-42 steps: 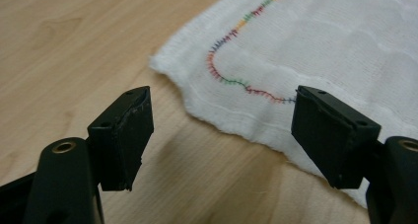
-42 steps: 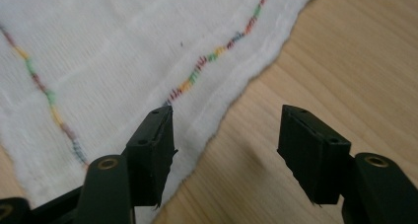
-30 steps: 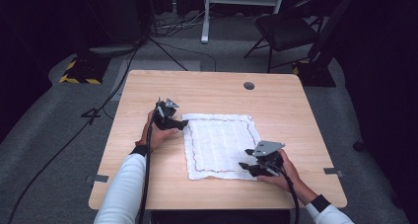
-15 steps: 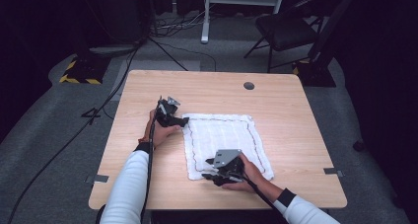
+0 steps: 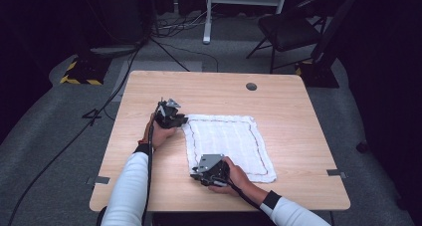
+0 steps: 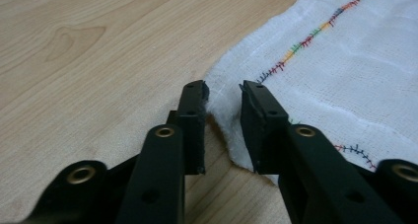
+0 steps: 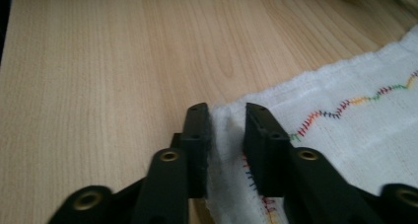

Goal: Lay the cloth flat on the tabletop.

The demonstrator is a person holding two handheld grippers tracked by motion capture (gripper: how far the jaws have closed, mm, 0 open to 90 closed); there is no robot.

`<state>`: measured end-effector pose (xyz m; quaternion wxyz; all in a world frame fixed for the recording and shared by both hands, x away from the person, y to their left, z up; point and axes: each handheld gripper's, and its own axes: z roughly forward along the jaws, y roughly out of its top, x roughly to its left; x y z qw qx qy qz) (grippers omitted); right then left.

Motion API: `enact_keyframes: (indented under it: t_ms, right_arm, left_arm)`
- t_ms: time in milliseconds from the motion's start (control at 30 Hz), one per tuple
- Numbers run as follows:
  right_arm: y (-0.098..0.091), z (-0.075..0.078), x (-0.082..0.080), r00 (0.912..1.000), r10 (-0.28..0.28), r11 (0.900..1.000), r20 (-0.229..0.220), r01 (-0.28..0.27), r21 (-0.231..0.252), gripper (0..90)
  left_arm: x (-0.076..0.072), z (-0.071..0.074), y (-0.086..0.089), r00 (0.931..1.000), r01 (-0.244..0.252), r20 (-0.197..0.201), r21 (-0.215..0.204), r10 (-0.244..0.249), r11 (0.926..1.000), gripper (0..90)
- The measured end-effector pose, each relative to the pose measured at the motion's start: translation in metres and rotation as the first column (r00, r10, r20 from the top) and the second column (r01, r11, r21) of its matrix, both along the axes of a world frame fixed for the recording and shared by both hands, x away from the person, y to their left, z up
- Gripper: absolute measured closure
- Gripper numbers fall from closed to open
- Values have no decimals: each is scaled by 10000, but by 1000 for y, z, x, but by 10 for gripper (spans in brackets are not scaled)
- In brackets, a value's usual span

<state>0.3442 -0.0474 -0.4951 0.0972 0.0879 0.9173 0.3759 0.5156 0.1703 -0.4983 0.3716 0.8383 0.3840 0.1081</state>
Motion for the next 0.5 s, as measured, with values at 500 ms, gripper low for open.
enact_keyframes:
  t_ms: [500]
  right_arm:
    - [0, 8, -1, 9997, -63, 9999, 242, 59, 148, 867]
  left_arm:
    - [-5, 8, 8, 9995, 69, 304, -13, -68, 10000, 864]
